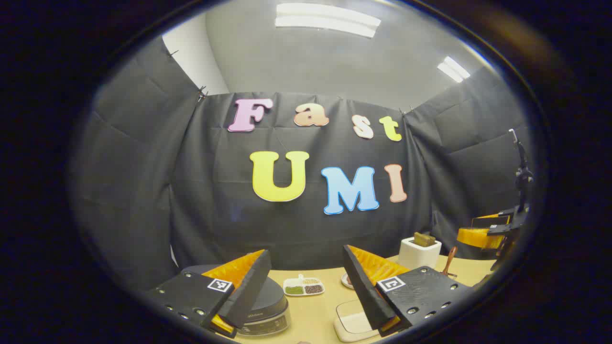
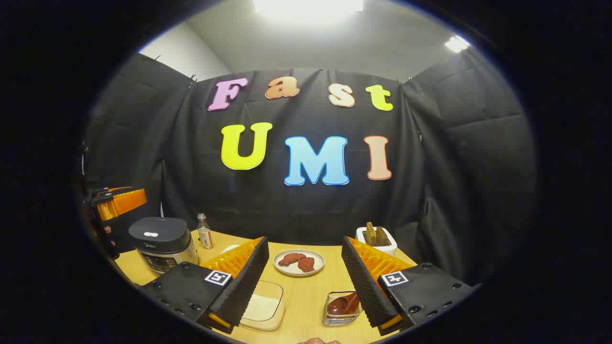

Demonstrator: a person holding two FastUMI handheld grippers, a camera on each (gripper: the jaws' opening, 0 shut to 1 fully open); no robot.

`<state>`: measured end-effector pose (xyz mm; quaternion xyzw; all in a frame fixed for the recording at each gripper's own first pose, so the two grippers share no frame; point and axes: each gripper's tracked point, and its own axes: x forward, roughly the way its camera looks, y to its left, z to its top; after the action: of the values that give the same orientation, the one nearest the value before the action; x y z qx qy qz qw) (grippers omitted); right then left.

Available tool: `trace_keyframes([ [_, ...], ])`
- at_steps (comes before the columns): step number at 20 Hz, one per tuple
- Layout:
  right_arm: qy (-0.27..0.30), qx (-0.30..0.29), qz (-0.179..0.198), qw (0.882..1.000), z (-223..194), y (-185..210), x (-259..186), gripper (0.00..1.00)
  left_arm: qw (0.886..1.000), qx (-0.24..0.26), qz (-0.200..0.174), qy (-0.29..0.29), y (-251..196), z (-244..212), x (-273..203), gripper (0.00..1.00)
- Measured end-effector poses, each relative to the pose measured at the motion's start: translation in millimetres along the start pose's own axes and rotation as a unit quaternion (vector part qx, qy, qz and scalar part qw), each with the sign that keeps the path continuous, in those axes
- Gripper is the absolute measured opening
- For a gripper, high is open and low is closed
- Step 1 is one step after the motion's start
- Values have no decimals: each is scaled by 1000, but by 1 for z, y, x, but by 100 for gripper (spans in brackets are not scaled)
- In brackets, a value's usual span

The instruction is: Close the left gripper, press the button to open the rice cooker; take a wooden spoon from the chopstick holder with the right hand, scoop a spoonful of rice and pour it into the rice cooker, then put the wooden spoon back into the chopstick holder.

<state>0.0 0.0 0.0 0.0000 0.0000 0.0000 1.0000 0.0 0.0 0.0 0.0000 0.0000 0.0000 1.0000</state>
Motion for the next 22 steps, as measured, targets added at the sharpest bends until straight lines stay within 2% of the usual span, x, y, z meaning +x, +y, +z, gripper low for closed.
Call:
trace_keyframes([
  [11,-2,11,-3,1000,-1,-9,1,97,1000,-20,-14,11,-14,-4,10,94],
  [14,-4,9,-4,1000,-1,-11,-1,97,1000,-4,-4,10,-11,-4,9,92],
  [22,-7,16,-9,1000,1,-13,0,97,1000,-18,1,10,1,3,4,94],
])
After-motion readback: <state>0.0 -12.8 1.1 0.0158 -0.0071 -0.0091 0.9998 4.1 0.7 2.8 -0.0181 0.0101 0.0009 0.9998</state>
